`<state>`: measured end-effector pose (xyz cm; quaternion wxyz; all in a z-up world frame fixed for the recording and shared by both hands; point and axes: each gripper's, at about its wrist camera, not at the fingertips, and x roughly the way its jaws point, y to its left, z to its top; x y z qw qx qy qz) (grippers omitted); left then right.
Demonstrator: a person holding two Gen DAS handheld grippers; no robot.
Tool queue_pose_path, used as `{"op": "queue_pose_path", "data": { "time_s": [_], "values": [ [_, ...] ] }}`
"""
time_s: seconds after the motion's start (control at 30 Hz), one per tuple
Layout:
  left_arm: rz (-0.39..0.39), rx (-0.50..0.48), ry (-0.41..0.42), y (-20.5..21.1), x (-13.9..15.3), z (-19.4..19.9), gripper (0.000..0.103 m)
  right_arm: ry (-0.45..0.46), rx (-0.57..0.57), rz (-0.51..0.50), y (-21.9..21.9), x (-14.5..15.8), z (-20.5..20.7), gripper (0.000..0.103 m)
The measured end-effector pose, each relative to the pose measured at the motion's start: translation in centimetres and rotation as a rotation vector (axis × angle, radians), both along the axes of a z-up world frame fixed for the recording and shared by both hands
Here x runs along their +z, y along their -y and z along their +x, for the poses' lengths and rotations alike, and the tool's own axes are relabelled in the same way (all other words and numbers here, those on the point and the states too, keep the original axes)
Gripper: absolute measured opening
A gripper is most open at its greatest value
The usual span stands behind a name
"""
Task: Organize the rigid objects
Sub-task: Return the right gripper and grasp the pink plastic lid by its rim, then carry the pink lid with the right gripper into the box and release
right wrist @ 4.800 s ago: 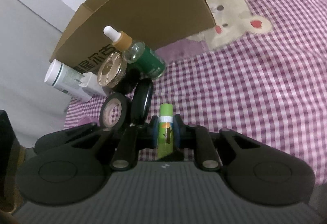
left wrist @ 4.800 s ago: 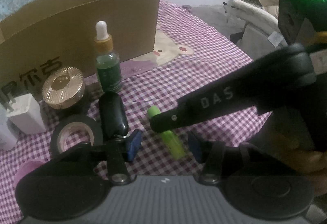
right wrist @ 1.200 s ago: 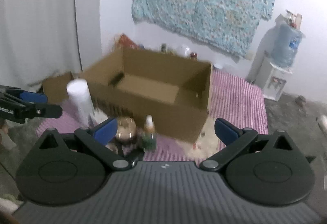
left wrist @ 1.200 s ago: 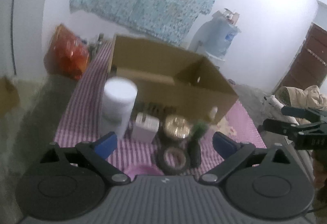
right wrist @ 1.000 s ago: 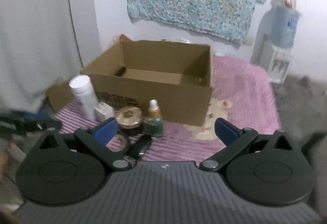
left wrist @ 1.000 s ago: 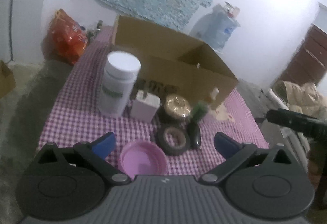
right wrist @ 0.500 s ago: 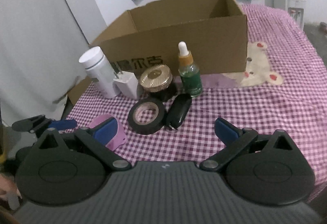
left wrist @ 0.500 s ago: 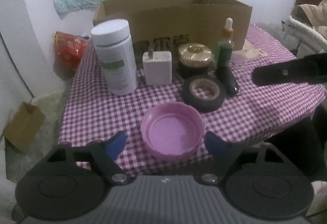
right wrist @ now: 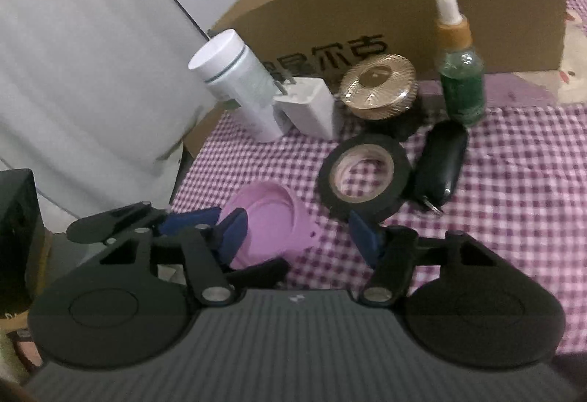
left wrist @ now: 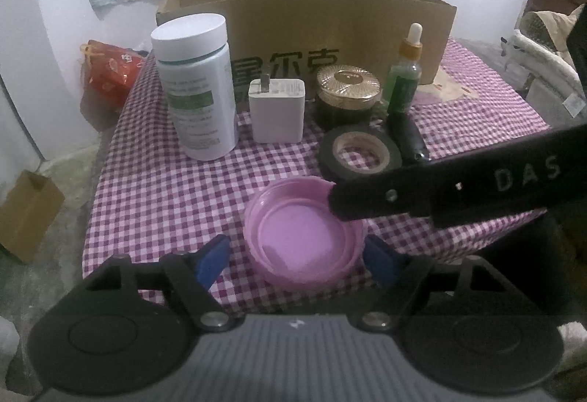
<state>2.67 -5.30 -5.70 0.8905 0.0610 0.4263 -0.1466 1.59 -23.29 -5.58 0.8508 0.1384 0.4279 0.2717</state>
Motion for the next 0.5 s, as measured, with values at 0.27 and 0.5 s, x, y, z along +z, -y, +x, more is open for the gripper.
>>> {"op": "queue_pose_path", "data": {
  "time_s": [0.27,0.5],
  "values": [
    [-0.004,-0.013,0.023,0.3,-0.3,0.2,0.074,-0.041,0.017,-0.023,-1.2,-0.7,0.1,0.045],
    [0.014,-0.018,0.074,0.3,0.0,-0.2,0.073,-0.058,0.0,-0.008,-1.2,-1.4,0.4,0.029]
  ]
}}
